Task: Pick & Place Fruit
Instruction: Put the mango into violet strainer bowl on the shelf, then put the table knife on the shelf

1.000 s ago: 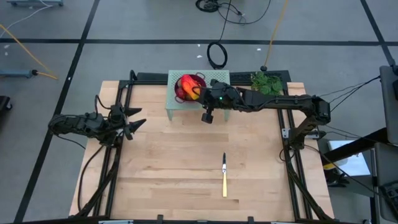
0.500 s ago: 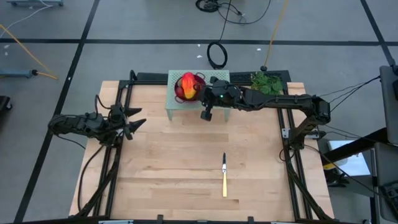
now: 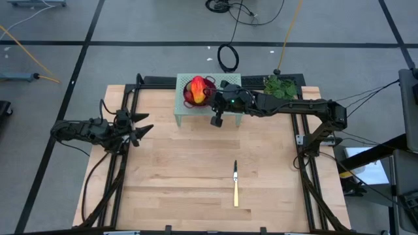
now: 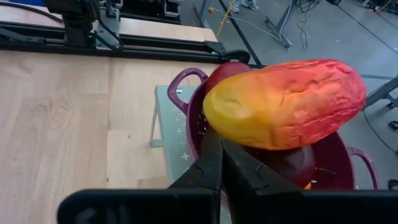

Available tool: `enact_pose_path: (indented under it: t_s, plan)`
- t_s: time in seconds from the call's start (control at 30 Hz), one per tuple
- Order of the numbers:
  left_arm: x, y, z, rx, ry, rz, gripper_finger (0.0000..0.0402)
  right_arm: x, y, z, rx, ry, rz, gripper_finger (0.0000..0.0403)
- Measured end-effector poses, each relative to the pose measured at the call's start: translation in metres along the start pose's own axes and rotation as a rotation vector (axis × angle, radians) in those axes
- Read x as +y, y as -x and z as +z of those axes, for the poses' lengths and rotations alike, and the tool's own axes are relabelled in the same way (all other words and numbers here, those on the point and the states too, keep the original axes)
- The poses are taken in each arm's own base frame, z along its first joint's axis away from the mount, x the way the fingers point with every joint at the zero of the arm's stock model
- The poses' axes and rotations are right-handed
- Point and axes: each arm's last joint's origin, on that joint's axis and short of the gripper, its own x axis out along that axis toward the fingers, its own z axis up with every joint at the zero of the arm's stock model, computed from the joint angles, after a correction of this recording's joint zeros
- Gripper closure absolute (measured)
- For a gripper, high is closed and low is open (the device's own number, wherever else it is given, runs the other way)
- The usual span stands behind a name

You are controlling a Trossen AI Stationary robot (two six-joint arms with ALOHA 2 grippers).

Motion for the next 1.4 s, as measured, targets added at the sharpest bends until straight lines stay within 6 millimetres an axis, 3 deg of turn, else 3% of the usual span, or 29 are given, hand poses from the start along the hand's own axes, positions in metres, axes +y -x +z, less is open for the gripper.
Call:
enact_pose_path:
  t_s: [0.17, 0.57, 1.03, 1.4]
  plan:
    - [0.000, 0.000, 0.000, 0.000, 0.000, 0.000, 0.0091, 0.001, 0.005, 0.001, 0.012, 0.004, -0.017, 0.0402]
    - [0.000, 0.000, 0.000, 0.000, -0.040, -0.001, 0.0092, 0.020, 0.076, 0.009, 0.119, -0.081, 0.009, 0.0402]
    - [0.000, 0.000, 0.000, -0.004, -0.040, -0.002, 0.0092, 0.061, 0.116, -0.004, 0.325, -0.300, 0.178, 0.0402]
    - [0.000, 0.000, 0.000, -0.002, -0.113, -0.002, 0.0092, 0.106, 0.144, -0.013, 0.486, -0.444, 0.294, 0.0403]
